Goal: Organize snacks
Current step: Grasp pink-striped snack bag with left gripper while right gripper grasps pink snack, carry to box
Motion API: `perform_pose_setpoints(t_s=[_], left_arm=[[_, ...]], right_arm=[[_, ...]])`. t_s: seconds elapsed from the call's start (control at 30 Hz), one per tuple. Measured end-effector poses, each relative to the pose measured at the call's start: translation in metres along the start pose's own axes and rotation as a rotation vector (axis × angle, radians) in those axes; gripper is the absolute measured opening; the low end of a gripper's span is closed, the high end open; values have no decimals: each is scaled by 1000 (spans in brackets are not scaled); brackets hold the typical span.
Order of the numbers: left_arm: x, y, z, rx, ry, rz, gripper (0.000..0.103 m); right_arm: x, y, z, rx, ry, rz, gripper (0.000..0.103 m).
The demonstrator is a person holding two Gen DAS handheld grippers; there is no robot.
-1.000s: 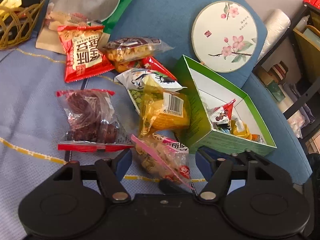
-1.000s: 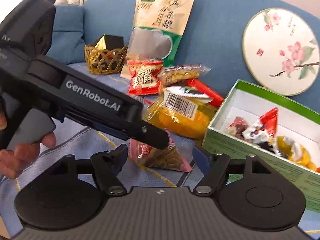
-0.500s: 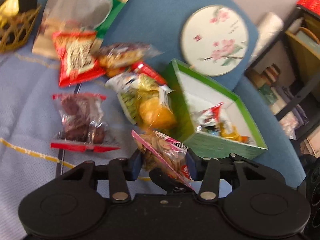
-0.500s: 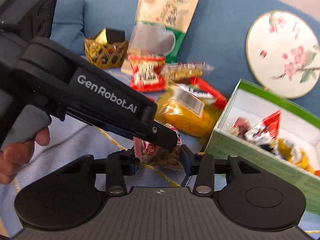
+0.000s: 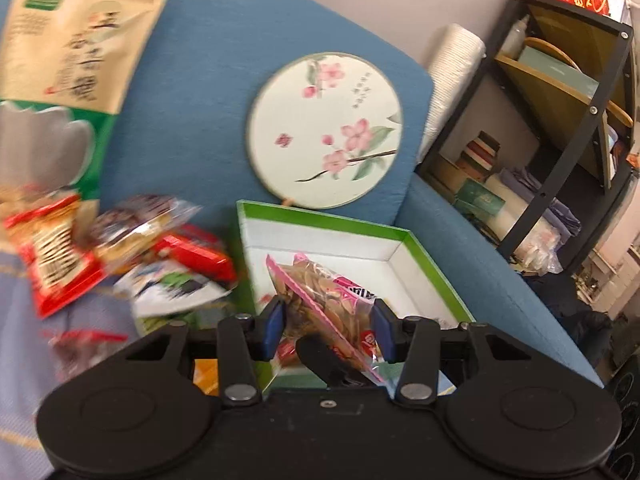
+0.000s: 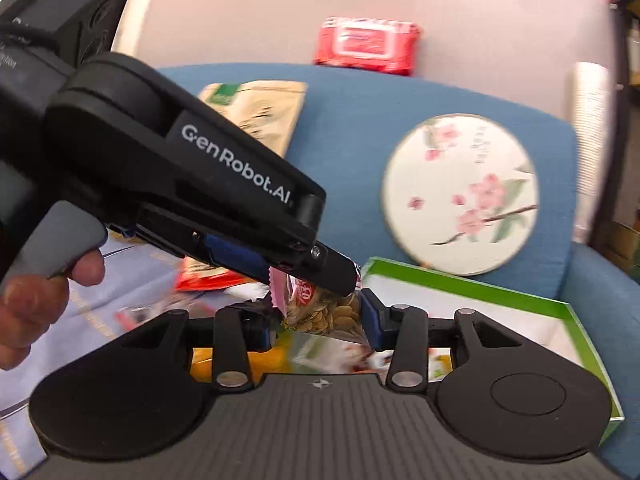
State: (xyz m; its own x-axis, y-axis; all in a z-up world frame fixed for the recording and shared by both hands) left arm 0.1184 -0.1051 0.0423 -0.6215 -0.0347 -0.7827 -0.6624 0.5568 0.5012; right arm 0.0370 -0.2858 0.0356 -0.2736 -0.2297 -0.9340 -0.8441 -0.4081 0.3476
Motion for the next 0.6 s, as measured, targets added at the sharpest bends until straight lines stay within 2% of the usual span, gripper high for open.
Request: perform_pose_setpoints(t_s=[0.27,0.47,0.5,0.53,0.57,0.6], left_arm=[[-19,-43,-9,38,-32,11,45],[-25,-66,-4,26,-19,24,46],[-25,-69,-3,22,-18,29,49],[-25,-73,-1,16,-20,38,56],[-25,-77,0,2,-21,50,68],[-24,-78,2,-15,-13,46,103]], right_arm=[[2,-30,-28,96,-45,-14,70],[9,-43,-38,95,-28,-2,70],[11,-47,-38,98,-16,4,70],[13,-52,-38,103,-3,16,77],[16,-56,-37,108,6,36,89],[20,-59,-36,120,17,60,99]])
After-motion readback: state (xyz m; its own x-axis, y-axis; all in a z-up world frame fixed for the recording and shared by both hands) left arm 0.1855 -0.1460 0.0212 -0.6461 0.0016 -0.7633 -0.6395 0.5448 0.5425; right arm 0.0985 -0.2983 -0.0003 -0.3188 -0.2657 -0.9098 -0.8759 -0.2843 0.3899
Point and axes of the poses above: each gripper's, at about its wrist camera, not at the fingertips, and y roughly against the way its jaws point, z to its left, x to its underside, the point moved 1 cm from there along -y, roughly the way its jaws point, and after that the axes turned 7 degrees about -x, right-handed, at the moved point
